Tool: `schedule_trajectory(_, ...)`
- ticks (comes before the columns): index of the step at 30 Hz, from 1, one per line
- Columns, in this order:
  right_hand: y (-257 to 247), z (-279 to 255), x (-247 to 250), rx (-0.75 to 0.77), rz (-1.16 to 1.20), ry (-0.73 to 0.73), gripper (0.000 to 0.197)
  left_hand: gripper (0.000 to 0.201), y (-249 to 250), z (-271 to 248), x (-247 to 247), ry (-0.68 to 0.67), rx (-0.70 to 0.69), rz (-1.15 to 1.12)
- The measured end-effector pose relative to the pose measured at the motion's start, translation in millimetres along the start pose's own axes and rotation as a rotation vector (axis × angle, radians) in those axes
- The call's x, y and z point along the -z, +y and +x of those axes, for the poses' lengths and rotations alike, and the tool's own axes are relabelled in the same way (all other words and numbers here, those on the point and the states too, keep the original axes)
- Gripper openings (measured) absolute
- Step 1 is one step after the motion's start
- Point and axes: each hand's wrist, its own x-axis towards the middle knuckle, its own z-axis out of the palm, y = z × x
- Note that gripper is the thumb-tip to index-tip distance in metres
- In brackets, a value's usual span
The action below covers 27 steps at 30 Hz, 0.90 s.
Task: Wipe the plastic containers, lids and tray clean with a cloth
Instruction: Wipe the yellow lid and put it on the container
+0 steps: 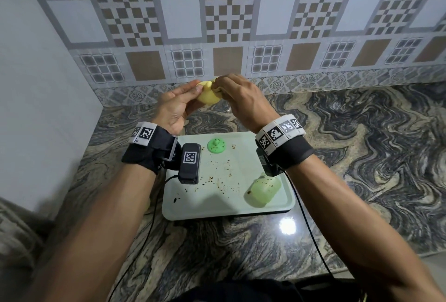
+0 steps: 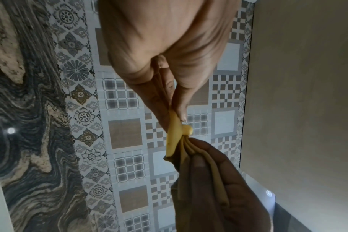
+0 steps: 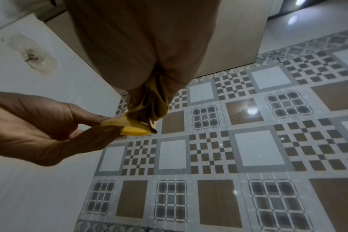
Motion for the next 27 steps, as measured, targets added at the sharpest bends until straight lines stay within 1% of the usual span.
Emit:
schedule_trajectory(3, 0.9, -2.2, 1.7, 0.007, 0.0, -0.02, 0.025, 0.026, 0.0, 2.3, -4.0, 0.036, -0.015, -0.003)
schedule_trajectory(6, -4.8, -4.9, 4.0, 0.061, 0.046, -0.039, 0.025, 0.031, 2.2, 5.5, -5.8, 0.037, -0.013, 0.04)
schedule_trajectory(9, -5.1, -10.5, 5.7, 0.085, 0.135, 0.013, 0.025, 0.027, 5.3, 6.6, -3.7, 0.02, -0.019, 0.065)
schedule_trajectory(10, -4.1, -11.6, 5.5, 0.047, 0.135, 0.057, 0.025, 0.026, 5.9, 5.5, -3.9, 0.007, -0.024, 0.069)
schedule_trajectory(12, -0.4, -12.5, 2.8, -0.09, 0.109, 0.152, 0.024, 0.024, 4.8, 4.4, -5.4, -0.019, -0.046, 0.088)
schedule_trajectory(13, 0.8, -13.3, 0.1, -0.134, 0.088, 0.178, 0.023, 0.024, 4.7, 3.8, -6.3, -0.027, -0.057, 0.106)
schedule_trajectory(14, 0.1, -14.2, -3.2, -0.136, 0.07, 0.18, 0.022, 0.023, 5.7, 2.9, -6.8, -0.029, -0.061, 0.116)
schedule_trajectory(15, -1.4, -14.8, -6.6, -0.098, 0.065, 0.154, 0.021, 0.023, 7.0, 3.2, -6.6, -0.026, -0.061, 0.112)
schedule_trajectory(18, -12.5, -17.2, -12.3, 0.153, 0.099, -0.01, 0.019, 0.028, 9.7, 4.1, -4.8, -0.02, -0.054, 0.106)
schedule_trajectory(19, -15.2, -17.9, -12.9, 0.191, 0.117, -0.014, 0.02, 0.028, 9.6, 3.8, -4.6, -0.02, -0.045, 0.114)
schedule_trajectory(20, -14.9, -17.6, -12.7, 0.162, 0.147, 0.036, 0.021, 0.027, 9.8, 3.6, -4.6, -0.02, -0.035, 0.108)
schedule_trajectory(21, -12.6, -16.7, -11.9, 0.073, 0.178, 0.133, 0.023, 0.025, 9.3, 3.6, -4.1, -0.021, -0.032, 0.092)
schedule_trajectory(23, -5.4, -15.2, -8.5, -0.149, 0.193, 0.35, 0.025, 0.025, 8.9, 2.6, -1.4, -0.035, -0.043, 0.079)
schedule_trajectory(24, -4.1, -14.3, -7.1, -0.211, 0.177, 0.394, 0.024, 0.026, 8.9, 2.3, -0.8, -0.041, -0.049, 0.084)
schedule_trajectory(25, -4.8, -13.5, -6.4, -0.229, 0.158, 0.38, 0.023, 0.025, 8.2, 2.3, -1.0, -0.045, -0.051, 0.088)
schedule_trajectory(27, -11.0, -12.2, -7.1, -0.201, 0.122, 0.282, 0.023, 0.022, 7.3, 1.2, -4.1, -0.056, -0.053, 0.084)
